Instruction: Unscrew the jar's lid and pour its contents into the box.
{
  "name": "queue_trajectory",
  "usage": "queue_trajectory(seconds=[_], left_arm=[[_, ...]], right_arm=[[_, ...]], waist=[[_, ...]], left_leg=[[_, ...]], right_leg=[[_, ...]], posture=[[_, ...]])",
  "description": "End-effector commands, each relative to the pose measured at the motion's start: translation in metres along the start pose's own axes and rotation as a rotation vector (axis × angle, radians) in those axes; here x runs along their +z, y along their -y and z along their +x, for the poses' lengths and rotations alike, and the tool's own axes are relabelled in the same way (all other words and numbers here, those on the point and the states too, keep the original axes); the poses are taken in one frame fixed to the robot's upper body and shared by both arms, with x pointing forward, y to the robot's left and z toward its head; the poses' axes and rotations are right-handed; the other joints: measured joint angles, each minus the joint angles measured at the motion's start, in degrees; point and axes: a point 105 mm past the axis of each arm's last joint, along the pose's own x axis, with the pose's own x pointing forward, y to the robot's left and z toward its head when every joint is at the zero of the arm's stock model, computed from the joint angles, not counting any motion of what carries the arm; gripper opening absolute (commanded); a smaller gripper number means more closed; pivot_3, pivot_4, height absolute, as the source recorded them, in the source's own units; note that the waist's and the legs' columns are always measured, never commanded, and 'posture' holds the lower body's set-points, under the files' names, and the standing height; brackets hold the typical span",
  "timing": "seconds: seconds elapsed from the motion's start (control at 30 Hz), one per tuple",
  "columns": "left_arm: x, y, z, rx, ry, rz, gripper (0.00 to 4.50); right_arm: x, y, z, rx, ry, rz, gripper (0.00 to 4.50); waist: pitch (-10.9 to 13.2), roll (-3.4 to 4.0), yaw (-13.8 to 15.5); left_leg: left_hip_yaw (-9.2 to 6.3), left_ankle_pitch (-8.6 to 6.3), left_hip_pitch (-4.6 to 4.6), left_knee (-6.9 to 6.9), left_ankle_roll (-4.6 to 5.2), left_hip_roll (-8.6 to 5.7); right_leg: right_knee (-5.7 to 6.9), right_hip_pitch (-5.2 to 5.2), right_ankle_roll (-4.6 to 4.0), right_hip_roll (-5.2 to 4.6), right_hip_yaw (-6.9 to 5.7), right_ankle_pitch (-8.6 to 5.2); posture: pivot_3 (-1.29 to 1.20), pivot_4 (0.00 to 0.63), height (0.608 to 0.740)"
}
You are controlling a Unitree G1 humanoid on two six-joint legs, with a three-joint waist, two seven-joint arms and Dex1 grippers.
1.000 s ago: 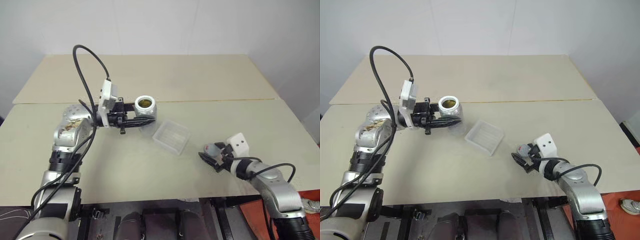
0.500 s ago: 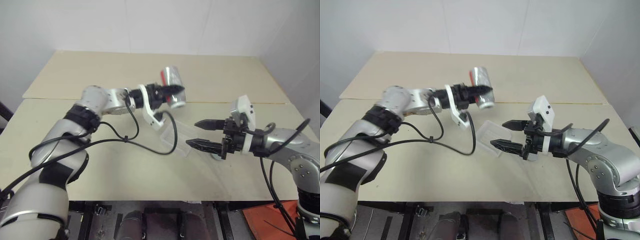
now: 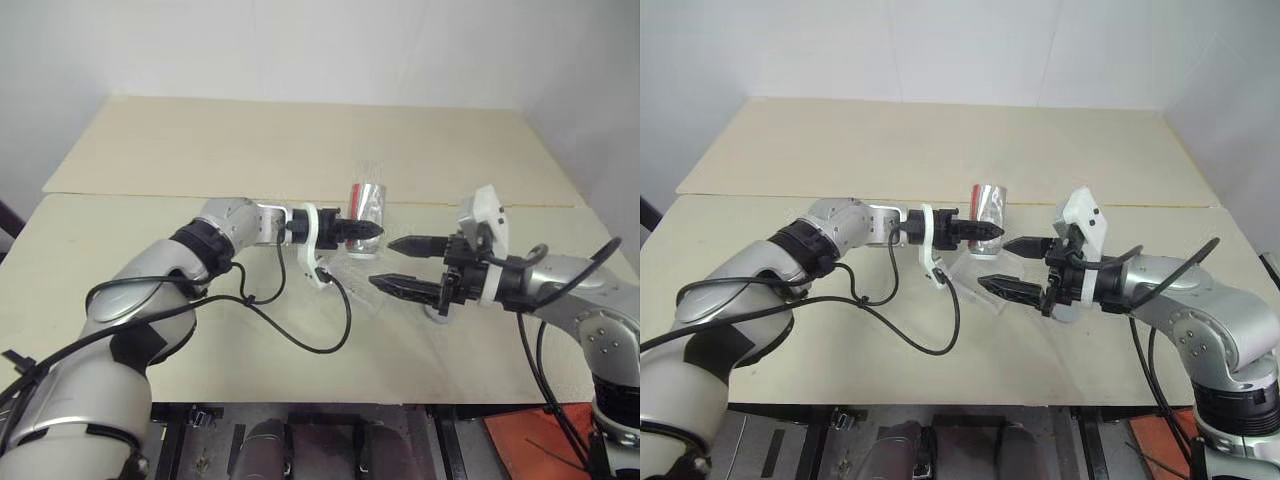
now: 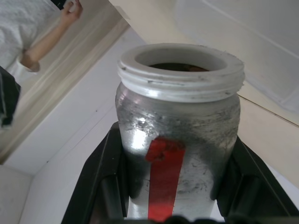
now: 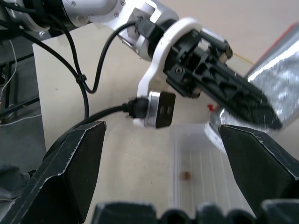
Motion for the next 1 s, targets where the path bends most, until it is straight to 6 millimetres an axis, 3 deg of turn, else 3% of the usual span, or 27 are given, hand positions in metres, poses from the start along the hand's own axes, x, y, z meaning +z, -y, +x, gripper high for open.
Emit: queue_trajectory(seconds=[0.03, 0.13, 0.37, 0.47, 0.57, 0.67, 0.77, 1.0], left_arm=[[-0.02, -0.015, -0.003, 0.045, -0.068, -0.027, 1.91], [-0.026, -0.012, -0.011, 0.043, -0.121, -0.137, 1.91], [-0.056, -0.001, -0.057, 0.138, -0.406, -0.677, 1.91], [-0.06, 0.019, -0.082, 0.235, -0.58, -1.178, 1.91], [-0.048, 0.027, -0.101, 0.409, -0.583, -1.68, 1.91], [-0.029, 0.028, -0.117, 0.475, -0.505, -1.972, 1.91], [-0.011, 0.033, -0.128, 0.508, -0.494, -2.146, 1.91], [0.02, 0.051, -0.131, 0.586, -0.607, -2.27, 1.91]], right_arm=[[0.012, -0.005, -0.003, 0.007, 0.04, -0.045, 4.46], [0.012, -0.004, -0.002, 0.006, 0.039, -0.048, 4.46], [0.016, 0.002, -0.004, -0.027, 0.068, -0.13, 4.46], [0.018, 0.005, -0.008, -0.032, 0.072, -0.168, 4.46], [0.018, 0.009, -0.012, -0.036, 0.063, -0.204, 4.46], [0.018, 0.012, -0.016, -0.04, 0.052, -0.231, 4.46], [0.018, 0.016, -0.02, -0.051, 0.04, -0.252, 4.46], [0.017, 0.021, -0.029, -0.083, 0.011, -0.291, 4.46]], waist=[[0.0, 0.0, -0.04], [0.0, 0.0, -0.05], [0.0, 0.0, -0.77], [-0.01, 0.02, -0.98], [-0.02, 0.03, -1.47], [-0.02, 0.03, -1.86], [-0.02, 0.04, -1.84], [-0.02, 0.04, -1.28]], left_leg=[[-0.01, 0.0, 0.0, 0.02, 0.0, 0.0], [-0.03, 0.0, 0.0, 0.05, 0.0, 0.03], [-0.06, 0.01, 0.06, 0.13, -0.01, 0.06], [-0.06, 0.02, 0.19, 0.17, -0.02, 0.06], [-0.09, 0.02, 0.37, 0.23, -0.02, 0.12], [-0.2, 0.02, 0.37, 0.35, -0.02, 0.13], [-0.26, 0.01, 0.44, 0.39, 0.0, 0.09], [-0.29, -0.06, 0.65, 0.38, 0.11, 0.03]], right_leg=[[0.01, 0.0, 0.0, 0.0, 0.0, 0.0], [0.05, 0.0, 0.0, -0.01, 0.0, 0.0], [0.18, 0.0, 0.0, -0.08, -0.01, 0.0], [0.32, 0.04, 0.02, -0.11, 0.06, -0.01], [0.5, 0.11, 0.06, -0.17, 0.15, -0.05], [0.57, 0.13, 0.06, -0.15, 0.16, -0.05], [0.58, 0.25, 0.07, -0.1, 0.2, -0.06], [0.5, 0.48, 0.07, -0.1, 0.22, -0.06]], posture=[[0.0, 0.15, 0.74], [0.0, 0.15, 0.74], [0.0, 0.15, 0.74], [0.0, 0.15, 0.74], [0.0, 0.15, 0.74], [0.0, 0.15, 0.74], [0.0, 0.15, 0.74], [0.0, 0.15, 0.74]])
